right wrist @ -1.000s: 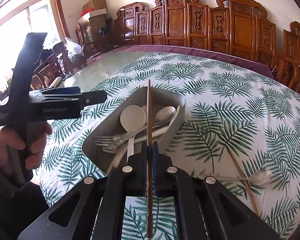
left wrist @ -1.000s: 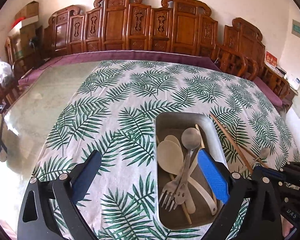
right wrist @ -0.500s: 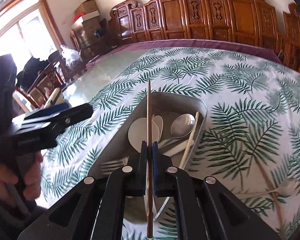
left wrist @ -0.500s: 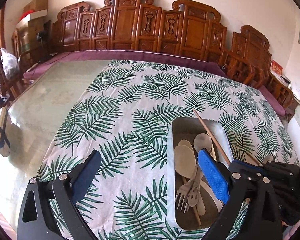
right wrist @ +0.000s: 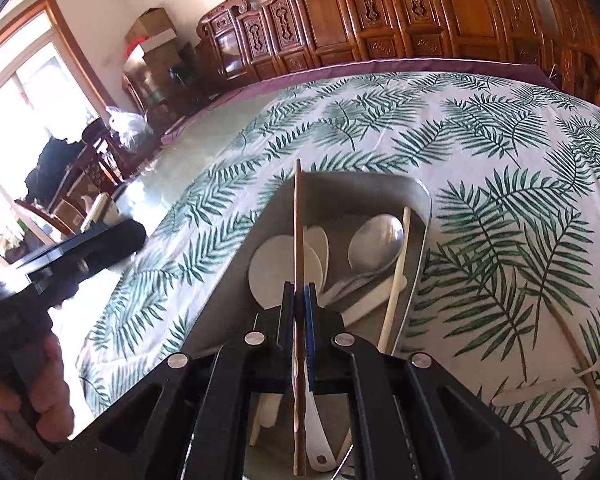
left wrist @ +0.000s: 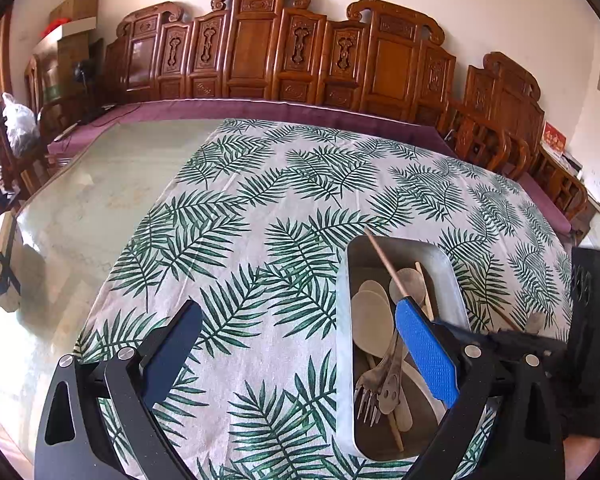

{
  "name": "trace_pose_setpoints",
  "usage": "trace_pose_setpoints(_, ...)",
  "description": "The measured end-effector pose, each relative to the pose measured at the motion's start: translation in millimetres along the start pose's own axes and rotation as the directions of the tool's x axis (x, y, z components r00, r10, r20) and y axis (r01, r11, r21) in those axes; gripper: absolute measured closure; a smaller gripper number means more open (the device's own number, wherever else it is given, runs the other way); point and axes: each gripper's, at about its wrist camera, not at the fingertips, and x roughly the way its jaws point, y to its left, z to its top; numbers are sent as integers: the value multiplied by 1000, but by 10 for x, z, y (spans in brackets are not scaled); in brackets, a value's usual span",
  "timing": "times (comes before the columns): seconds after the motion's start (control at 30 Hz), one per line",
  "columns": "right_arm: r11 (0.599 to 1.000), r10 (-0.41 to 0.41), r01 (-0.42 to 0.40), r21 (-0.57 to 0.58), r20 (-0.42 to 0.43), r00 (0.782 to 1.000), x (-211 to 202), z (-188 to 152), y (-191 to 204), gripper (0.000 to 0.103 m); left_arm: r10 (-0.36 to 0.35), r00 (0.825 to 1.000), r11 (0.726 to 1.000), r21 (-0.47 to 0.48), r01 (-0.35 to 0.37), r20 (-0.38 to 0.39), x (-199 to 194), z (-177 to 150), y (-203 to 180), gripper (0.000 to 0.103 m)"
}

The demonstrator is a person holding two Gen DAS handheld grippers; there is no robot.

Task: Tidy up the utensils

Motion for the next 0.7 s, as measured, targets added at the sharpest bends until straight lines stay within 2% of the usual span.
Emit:
trace_pose_setpoints(0.2, 1000, 8, -8, -18, -1, 1000, 0, -40, 6, 96, 0, 1000, 1000, 1, 0, 0, -9, 6, 1, 9)
trace_pose_setpoints(0.53, 998, 44, -41, -54, 60, 997, -351, 5, -116, 95, -5, 1000, 1000, 10, 5, 1, -14, -7, -34, 9)
trace_pose_setpoints(0.7, 993, -22, 35, -109, 113, 993, -785, -105, -311, 95, -25, 1000, 999, 25, 25, 4, -25, -17, -164, 9)
